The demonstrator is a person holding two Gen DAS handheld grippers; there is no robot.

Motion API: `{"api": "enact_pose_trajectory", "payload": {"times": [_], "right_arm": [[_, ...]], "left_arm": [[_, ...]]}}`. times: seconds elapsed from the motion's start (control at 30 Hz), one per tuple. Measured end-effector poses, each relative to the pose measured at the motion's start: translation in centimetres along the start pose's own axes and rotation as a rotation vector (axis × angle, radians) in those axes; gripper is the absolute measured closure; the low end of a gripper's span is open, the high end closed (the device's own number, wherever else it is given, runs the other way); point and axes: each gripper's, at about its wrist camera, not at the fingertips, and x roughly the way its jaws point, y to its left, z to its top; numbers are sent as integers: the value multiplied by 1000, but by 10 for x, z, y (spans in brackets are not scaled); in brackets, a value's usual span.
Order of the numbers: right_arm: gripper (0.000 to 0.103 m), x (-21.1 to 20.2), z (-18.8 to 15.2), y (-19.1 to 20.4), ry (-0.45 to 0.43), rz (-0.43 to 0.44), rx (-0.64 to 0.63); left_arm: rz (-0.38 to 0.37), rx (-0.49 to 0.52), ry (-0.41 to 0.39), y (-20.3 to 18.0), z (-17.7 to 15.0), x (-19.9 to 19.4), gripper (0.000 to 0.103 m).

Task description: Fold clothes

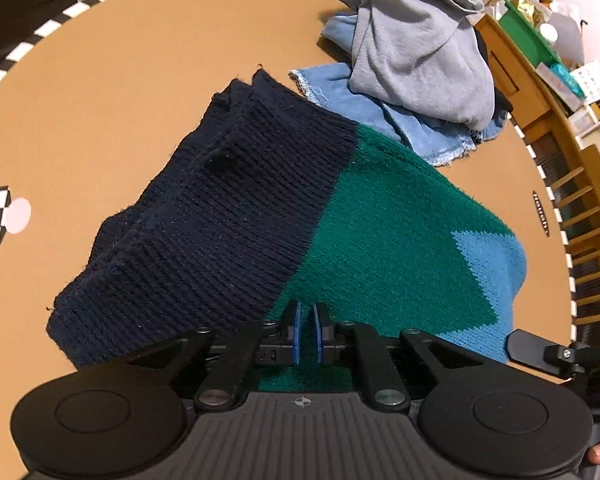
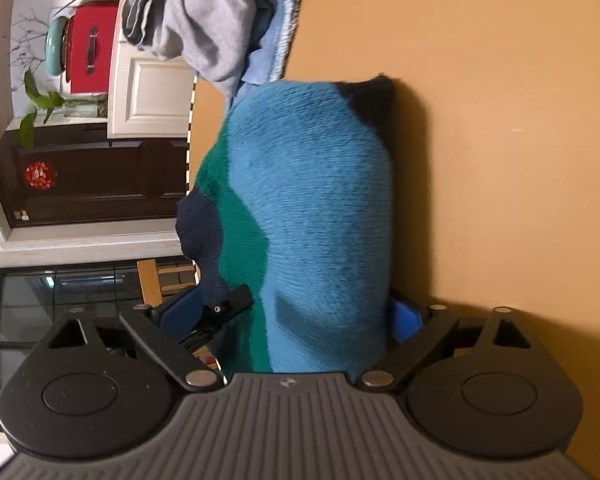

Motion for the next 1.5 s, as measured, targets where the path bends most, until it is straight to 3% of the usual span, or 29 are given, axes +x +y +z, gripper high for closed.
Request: {"api": "enact_pose_trajectory", "payload": {"times": [0.03,0.1,0.13,0.17,0.23,0.37,0.47,0.53,0.7,0.77,0.9,1.07,1.13,1.3,1.5], "right_arm": [[7,3,0,2,-1,1,-16],[19,8,-1,4,-1,-6,-31],[53,10,-1,1,-4,-25,-15],[64,11,0,-6,-5,-36,18],[68,10,0,-16,5,4,64],[74,7,1,-9,9,-21,-13],[75,2,13,3,48,-77,-82],[75,-4,24,11,78,-125,-150],[75,-27,61,24,147,-256,-284],[74,-32,74,27,178,-296,-320],[72,-31,84,27,224,-339,-341],[72,-35,85,23,249,-352,-329],[72,-35,87,22,254,-349,-304],[71,-36,90,22,267,-351,-281],[70,-36,92,22,274,-361,-252]], "left_arm": [[-6,-3,2,0,0,-1,92],[-15,-4,4,0,0,-1,92],[-18,-4,4,-1,0,-2,92],[-22,-6,4,0,0,-3,92],[-29,-6,5,0,0,-3,92],[-36,6,6,-1,1,-6,92],[-45,35,-6,-5,-3,-18,90],[-45,69,-37,-7,-9,-33,58],[-27,143,-96,6,-26,-61,19],[-24,165,-94,14,-29,-59,19],[-143,131,-91,29,-27,-44,19],[-251,84,-23,41,-17,-14,19],[-287,71,4,46,-12,-7,14],[-439,1,132,62,11,11,1],[-614,32,289,58,37,47,1]]}}
